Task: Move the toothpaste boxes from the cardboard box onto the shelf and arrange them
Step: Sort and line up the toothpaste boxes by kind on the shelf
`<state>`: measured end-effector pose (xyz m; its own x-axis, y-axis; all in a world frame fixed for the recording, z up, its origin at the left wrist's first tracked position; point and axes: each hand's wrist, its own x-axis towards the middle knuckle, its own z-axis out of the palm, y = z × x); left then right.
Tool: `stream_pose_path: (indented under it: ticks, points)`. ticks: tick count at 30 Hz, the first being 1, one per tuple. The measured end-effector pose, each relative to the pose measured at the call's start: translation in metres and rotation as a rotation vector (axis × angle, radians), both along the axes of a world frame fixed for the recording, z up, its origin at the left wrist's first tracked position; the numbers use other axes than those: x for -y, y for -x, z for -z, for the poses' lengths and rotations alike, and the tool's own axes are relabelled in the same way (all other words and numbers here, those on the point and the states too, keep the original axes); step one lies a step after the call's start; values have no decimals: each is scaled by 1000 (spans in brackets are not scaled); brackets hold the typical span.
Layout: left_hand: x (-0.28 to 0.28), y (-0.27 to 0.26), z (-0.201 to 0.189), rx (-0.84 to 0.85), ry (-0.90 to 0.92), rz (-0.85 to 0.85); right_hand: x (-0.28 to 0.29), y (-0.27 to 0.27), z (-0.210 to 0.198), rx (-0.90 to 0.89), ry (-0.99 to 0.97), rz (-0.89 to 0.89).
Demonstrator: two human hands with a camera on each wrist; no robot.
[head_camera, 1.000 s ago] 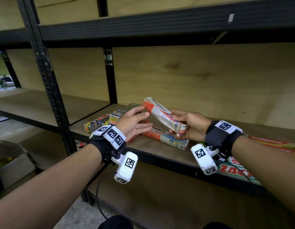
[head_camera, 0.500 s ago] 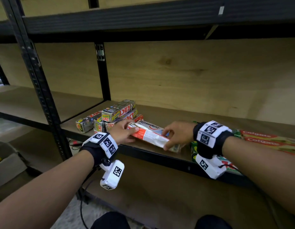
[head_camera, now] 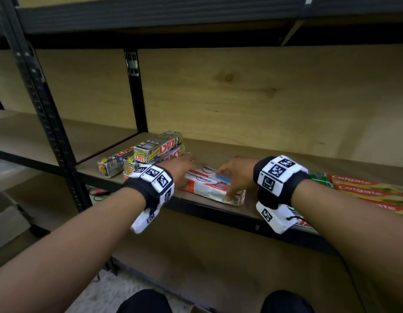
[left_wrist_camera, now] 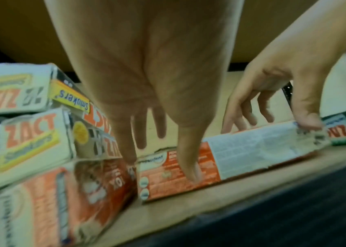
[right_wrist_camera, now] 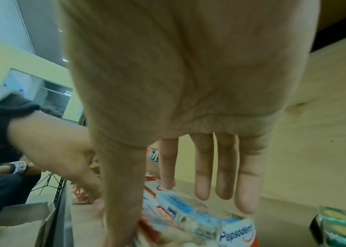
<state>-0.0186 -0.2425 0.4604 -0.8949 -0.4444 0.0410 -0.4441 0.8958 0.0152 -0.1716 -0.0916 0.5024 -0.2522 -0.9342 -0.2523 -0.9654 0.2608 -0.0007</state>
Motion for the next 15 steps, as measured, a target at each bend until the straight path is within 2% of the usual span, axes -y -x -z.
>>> stream_pose_path:
  ticks: [3,7,11,15]
  points:
    - [2,14,3,55,-130,-24,1,9,3,-16,-64,26]
    - [12,28,13,3,-89,-58,16,29,6,-15,-67,37]
    - [15,41,10,14,-132,-72,27,45,7,23,-65,48]
    - [22,55,10,13,-144,-92,42,57,9,-22,-72,24]
